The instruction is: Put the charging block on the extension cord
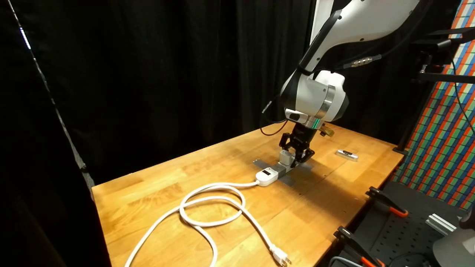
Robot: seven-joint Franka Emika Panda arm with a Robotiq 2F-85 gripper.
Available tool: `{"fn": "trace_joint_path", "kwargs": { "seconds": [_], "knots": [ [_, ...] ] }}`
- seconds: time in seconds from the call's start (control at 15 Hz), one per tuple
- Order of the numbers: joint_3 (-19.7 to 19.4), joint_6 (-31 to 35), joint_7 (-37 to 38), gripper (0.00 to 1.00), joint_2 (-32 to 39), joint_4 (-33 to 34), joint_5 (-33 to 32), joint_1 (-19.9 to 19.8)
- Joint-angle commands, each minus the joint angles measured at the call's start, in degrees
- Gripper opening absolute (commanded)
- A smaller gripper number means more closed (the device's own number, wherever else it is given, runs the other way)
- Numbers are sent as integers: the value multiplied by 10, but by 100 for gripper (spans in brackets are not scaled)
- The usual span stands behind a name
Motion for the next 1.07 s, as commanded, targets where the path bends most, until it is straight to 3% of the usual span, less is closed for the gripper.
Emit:
{"fn": "trace_joint_path", "kwargs": {
  "seconds": [0.0,0.07,0.13,0.2,0.4,0.47,0.67,0.73,0.8,1.0],
  "knots": [
    [-15,48,15,24,-69,-23,-28,31],
    [-20,54,21,24,-77,-28,-38,38],
    [-25,58,24,74,-84,-30,-42,42],
    [-30,62,28,74,-90,-31,-46,46],
    [-31,74,35,97,-120,-32,-57,58],
    [-31,76,37,100,-129,-32,-60,60],
    [-54,82,98,100,-132,-42,-107,86],
    [-80,86,151,75,-120,-49,-151,106],
    [-109,76,200,75,-112,-52,-194,127],
    [-217,35,336,51,-83,-47,-323,206]
  ]
}}
